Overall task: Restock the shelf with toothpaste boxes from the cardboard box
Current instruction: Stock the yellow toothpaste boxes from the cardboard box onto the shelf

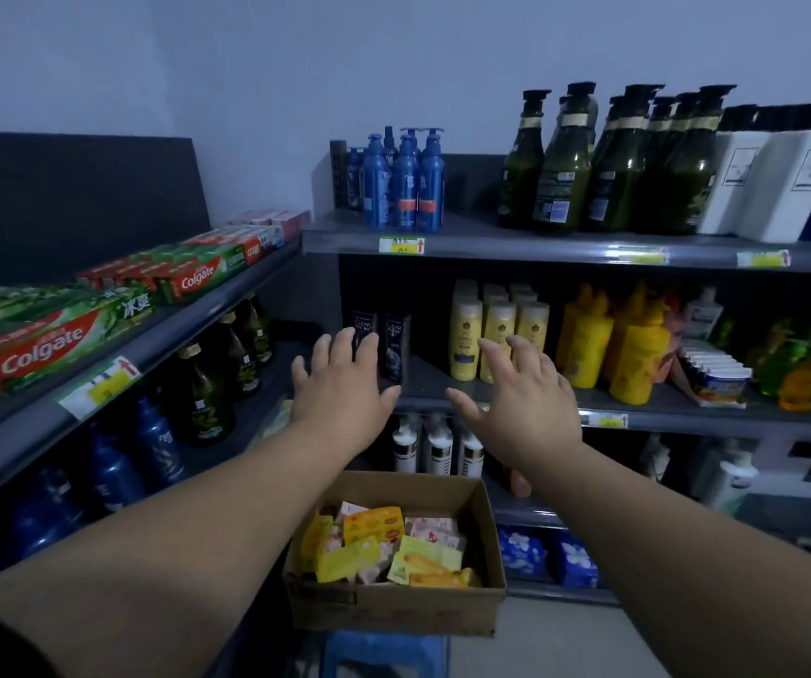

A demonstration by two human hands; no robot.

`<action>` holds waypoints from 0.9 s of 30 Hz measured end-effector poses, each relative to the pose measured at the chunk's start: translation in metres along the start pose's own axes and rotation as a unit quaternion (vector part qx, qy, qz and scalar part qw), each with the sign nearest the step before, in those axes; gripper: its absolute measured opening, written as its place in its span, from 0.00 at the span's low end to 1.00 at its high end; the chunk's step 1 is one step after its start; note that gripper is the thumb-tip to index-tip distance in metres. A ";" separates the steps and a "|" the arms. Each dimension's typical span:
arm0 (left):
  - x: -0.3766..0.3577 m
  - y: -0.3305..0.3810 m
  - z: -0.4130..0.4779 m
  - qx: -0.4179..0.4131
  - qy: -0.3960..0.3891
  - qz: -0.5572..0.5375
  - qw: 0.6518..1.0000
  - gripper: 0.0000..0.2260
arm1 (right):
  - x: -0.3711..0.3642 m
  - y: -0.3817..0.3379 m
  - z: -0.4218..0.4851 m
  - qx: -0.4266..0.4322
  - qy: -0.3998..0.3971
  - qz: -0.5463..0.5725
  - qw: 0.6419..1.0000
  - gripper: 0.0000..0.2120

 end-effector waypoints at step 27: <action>-0.409 0.019 0.019 0.095 -0.300 0.034 0.949 0.30 | -0.369 0.211 0.052 -0.052 -0.353 0.049 0.933 0.34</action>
Point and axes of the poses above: each hand's wrist, its own z-axis towards the middle knuckle, its own x-axis out of the back of the hand, y = z × x, the point moved 7 cm from there along z, towards the middle knuckle, and after that the axes turned 13 degrees about z, right-handed, at the moved point
